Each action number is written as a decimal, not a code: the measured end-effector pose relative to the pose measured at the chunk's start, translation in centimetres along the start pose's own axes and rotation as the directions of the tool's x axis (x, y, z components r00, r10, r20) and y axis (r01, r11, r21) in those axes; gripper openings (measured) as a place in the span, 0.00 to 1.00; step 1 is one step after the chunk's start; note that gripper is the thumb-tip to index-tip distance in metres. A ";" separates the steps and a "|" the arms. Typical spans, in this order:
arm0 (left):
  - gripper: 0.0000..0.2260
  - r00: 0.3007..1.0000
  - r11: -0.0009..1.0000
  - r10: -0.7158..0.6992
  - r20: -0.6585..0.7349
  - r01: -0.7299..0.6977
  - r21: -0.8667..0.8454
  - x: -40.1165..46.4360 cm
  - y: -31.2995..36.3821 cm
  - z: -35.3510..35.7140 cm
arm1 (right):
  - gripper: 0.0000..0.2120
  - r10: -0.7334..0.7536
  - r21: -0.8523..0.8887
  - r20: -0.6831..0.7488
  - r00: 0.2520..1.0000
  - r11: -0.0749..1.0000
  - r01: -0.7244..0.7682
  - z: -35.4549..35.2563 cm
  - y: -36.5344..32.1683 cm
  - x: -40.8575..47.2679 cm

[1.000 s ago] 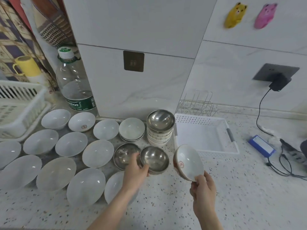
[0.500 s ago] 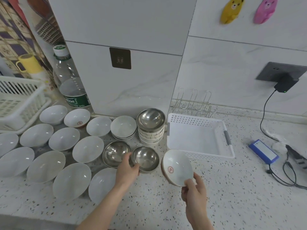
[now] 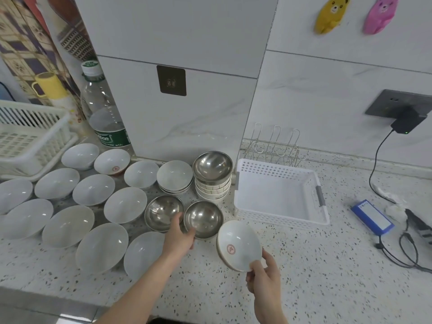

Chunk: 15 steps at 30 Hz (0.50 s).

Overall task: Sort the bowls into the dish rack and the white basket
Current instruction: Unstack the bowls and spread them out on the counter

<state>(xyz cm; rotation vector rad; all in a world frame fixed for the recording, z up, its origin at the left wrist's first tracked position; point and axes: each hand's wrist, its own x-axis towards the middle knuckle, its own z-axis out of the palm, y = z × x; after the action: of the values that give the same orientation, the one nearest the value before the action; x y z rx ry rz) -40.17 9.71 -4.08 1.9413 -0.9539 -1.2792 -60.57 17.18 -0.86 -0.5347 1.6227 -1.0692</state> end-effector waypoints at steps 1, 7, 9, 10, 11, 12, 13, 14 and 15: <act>0.29 1.000 1.000 -0.011 0.015 0.011 -0.006 0.0 0.0 -0.1 | 0.18 -0.002 -0.012 -0.001 1.000 1.000 0.002 0.0 0.2 -0.1; 0.29 0.995 0.997 -0.055 0.086 0.059 -0.054 -0.7 0.2 -2.2 | 0.18 -0.012 -0.113 0.017 1.000 0.994 0.014 1.2 1.7 -1.0; 0.24 0.996 0.995 -0.050 0.072 0.056 -0.084 -1.0 0.0 -3.3 | 0.18 -0.041 -0.200 0.050 0.998 0.979 0.050 1.7 2.2 -1.3; 0.20 0.996 0.992 -0.050 0.070 0.057 -0.109 -1.1 -0.1 -3.9 | 0.17 -0.059 -0.247 0.073 0.996 0.966 0.076 2.0 2.4 -1.5; 0.17 0.996 0.988 -0.051 0.071 0.060 -0.140 -1.2 -0.2 -4.5 | 0.17 -0.078 -0.290 0.096 0.992 0.951 0.103 2.4 2.7 -1.6; 0.15 0.996 0.984 -0.050 0.074 0.062 -0.170 -1.3 -0.3 -5.1 | 0.17 -0.093 -0.325 0.117 0.989 0.937 0.127 2.8 2.9 -1.8; 0.13 0.996 0.979 -0.047 0.076 0.061 -0.195 -1.4 -0.3 -5.8 | 0.17 -0.101 -0.352 0.135 0.986 0.925 0.143 3.3 3.2 -2.0; 0.11 0.996 0.974 -0.048 0.080 0.064 -0.217 -1.5 -0.4 -6.3 | 0.18 -0.101 -0.369 0.151 0.983 0.917 0.151 3.7 3.5 -2.1; 0.10 0.995 0.968 -0.053 0.086 0.072 -0.242 -1.6 -0.5 -6.8 | 0.18 -0.095 -0.381 0.164 0.982 0.912 0.152 4.2 3.8 -2.3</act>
<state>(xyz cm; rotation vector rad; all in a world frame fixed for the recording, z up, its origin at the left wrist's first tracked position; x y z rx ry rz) -34.10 12.03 -1.42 1.7524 -0.7373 -1.4465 -55.31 19.30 -3.03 -0.9704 1.6995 -0.7726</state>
